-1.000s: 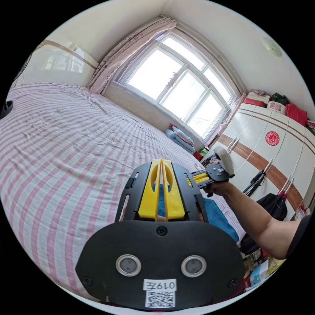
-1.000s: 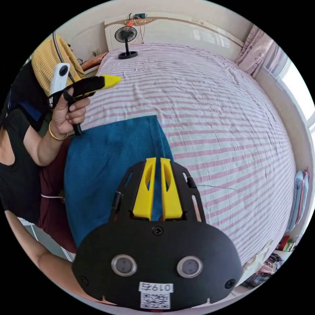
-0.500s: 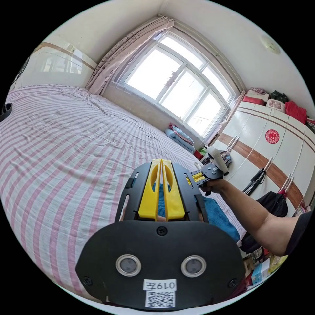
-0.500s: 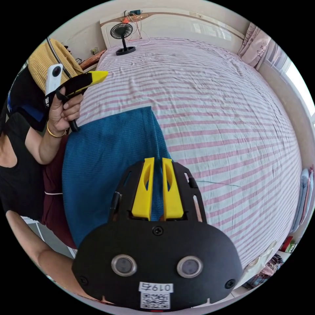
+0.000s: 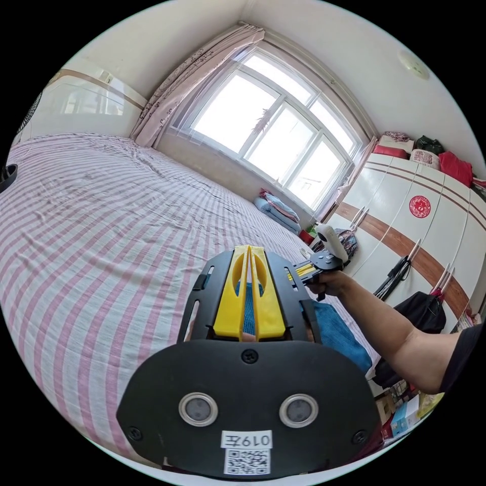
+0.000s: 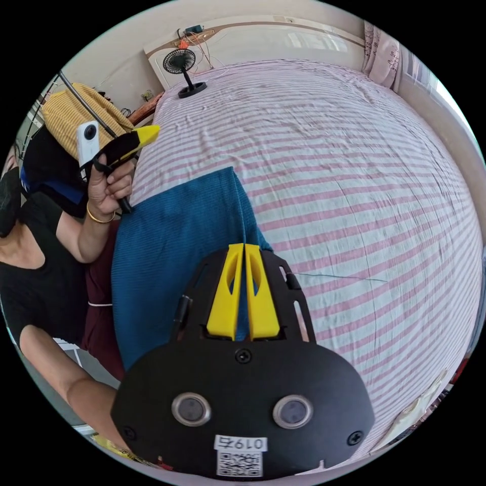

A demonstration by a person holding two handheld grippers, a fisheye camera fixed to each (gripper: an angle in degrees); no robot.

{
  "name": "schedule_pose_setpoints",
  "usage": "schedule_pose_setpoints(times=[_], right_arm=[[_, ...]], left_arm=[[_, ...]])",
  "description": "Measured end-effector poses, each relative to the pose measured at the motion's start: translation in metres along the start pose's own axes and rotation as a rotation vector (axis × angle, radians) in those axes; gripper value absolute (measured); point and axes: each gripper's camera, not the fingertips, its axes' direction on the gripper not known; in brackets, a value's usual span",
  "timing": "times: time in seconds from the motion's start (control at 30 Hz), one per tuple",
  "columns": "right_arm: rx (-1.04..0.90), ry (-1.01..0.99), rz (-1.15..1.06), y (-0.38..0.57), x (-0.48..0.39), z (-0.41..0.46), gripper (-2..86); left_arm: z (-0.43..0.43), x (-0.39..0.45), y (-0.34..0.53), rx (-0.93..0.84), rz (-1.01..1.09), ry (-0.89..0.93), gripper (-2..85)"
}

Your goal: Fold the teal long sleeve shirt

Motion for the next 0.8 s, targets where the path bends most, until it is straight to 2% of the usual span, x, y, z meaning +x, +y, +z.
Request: schedule_pose_setpoints(times=[0.1,0.27,0.47,0.8], right_arm=[[0.026,0.030,0.006,-0.006,0.009,-0.006,-0.9],[-0.014,0.105,0.034,-0.017,0.025,-0.003,-0.9],[-0.019,0.128,0.049,-0.017,0.034,0.008,-0.4],[0.027,0.077,0.072,0.005,0.054,-0.007,5.2]], left_arm=[[0.019,0.007,-0.005,-0.056,0.028,0.033,1.1],[0.080,0.022,-0.008,-0.336,0.079,-0.029,0.9],[0.132,0.025,-0.006,-0.551,0.044,-0.096,1.0],[0.163,0.034,-0.009,-0.613,0.038,-0.176,0.8]])
